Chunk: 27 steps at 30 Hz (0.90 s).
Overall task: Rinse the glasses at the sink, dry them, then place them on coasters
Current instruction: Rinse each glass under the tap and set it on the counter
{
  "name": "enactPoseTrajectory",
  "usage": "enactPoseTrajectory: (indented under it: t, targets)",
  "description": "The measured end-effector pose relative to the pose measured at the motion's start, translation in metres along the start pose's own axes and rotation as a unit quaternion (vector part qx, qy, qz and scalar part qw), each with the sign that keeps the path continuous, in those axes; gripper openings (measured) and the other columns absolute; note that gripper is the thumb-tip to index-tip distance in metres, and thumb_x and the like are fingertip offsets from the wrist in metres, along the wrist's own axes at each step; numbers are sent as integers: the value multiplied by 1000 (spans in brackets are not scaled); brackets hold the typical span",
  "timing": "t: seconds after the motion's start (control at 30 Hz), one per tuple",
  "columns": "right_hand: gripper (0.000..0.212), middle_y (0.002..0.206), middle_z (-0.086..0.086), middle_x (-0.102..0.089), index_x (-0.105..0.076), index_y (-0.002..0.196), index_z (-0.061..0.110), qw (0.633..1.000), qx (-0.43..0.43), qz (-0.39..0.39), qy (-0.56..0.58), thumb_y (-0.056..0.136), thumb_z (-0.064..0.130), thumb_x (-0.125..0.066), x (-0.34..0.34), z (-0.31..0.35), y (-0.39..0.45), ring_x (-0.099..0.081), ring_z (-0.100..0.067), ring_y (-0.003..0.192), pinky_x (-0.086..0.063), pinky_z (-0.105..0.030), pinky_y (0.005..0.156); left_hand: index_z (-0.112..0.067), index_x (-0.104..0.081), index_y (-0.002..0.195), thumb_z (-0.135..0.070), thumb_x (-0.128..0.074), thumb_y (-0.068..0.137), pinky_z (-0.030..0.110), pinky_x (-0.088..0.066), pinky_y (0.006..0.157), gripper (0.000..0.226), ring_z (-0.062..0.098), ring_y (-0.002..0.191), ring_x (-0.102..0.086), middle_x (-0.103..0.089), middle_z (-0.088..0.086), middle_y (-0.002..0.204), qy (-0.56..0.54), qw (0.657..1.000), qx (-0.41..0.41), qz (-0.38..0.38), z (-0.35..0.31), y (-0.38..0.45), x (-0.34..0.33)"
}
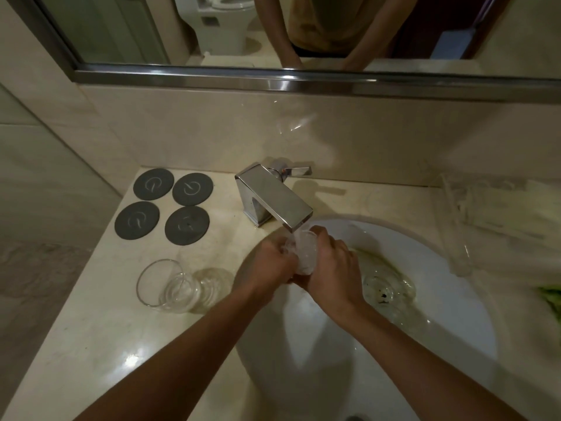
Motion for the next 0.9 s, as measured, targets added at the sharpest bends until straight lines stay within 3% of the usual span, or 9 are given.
enactPoseTrajectory:
  t: [0.13,0.2,0.27,0.37,0.47,0.53,0.63,0.8,0.9]
  targets:
    - [94,124,0,-63,-39,141,20,999,28,7,-42,62,29,-88,-2,-4,3,-55,-23,116,-44,-38,90,-29,-50,132,-6,-61,87,47,-61,85,53,20,81,-69,-69,7,96,-175,976,102,80,16,-14,-26]
    - [98,121,2,-65,-42,139,21,996,48,9,-71,57,38,-91,-4,-6,2,-58,-23,113,-46,-38,87,-30,-64,115,-15,-61,89,38,-62,72,30,17,77,-70,-70,-1,92,35,999,-14,23,14,4,-8]
    - [97,123,3,-64,-41,141,23,994,70,25,-82,59,44,-89,-5,-6,1,-57,-22,114,-46,-39,89,-26,-70,85,-19,-57,96,34,-58,60,19,14,65,-67,-69,-3,77,249,956,-155,-29,1,14,5]
    - [95,123,2,-64,-42,142,23,995,72,28,-59,62,47,-86,-2,-5,1,-57,-23,114,-44,-40,92,-13,-72,81,-29,-58,100,33,-56,58,29,11,57,-62,-67,-1,70,299,923,-229,-83,-12,14,11]
    - [94,120,-1,-66,-44,141,19,997,59,18,-39,61,43,-88,2,-2,4,-57,-24,114,-41,-38,92,-20,-68,89,-30,-51,99,43,-60,65,21,17,65,-67,-69,1,76,222,961,-146,-81,-3,5,10]
    - [92,123,-3,-65,-42,142,18,998,54,13,-30,64,39,-88,3,1,4,-56,-24,117,-40,-37,93,-24,-62,105,-20,-51,96,45,-61,78,15,20,77,-70,-70,3,87,13,1000,2,12,10,-7,-6]
    - [82,128,-2,-62,-37,146,19,999,36,23,-21,76,29,-79,0,2,3,-53,-22,121,-38,-35,98,-6,-58,103,-12,-50,92,40,-60,76,15,22,83,-62,-60,9,91,-257,938,197,124,16,-28,-31]
    - [83,108,6,-65,-43,134,26,993,-50,61,87,66,39,-89,-1,-2,1,-61,-16,100,-50,-31,84,-20,-59,101,-35,-47,99,36,-54,91,19,14,91,-64,-67,1,105,-103,989,66,77,9,-19,-14]
    - [70,93,19,-62,-50,116,31,924,-180,159,297,62,32,-94,-6,-3,-10,-60,2,82,-51,-17,72,-26,-66,96,-37,-27,108,17,-50,68,41,-5,75,-67,-74,-13,87,-110,994,-6,-14,-1,-18,1]
Point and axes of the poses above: each hand's wrist, its own y-axis towards the middle knuckle, its own x-axis out of the back of the hand, z = x × y, the point moved 6 cm from there along y, towards the middle knuckle
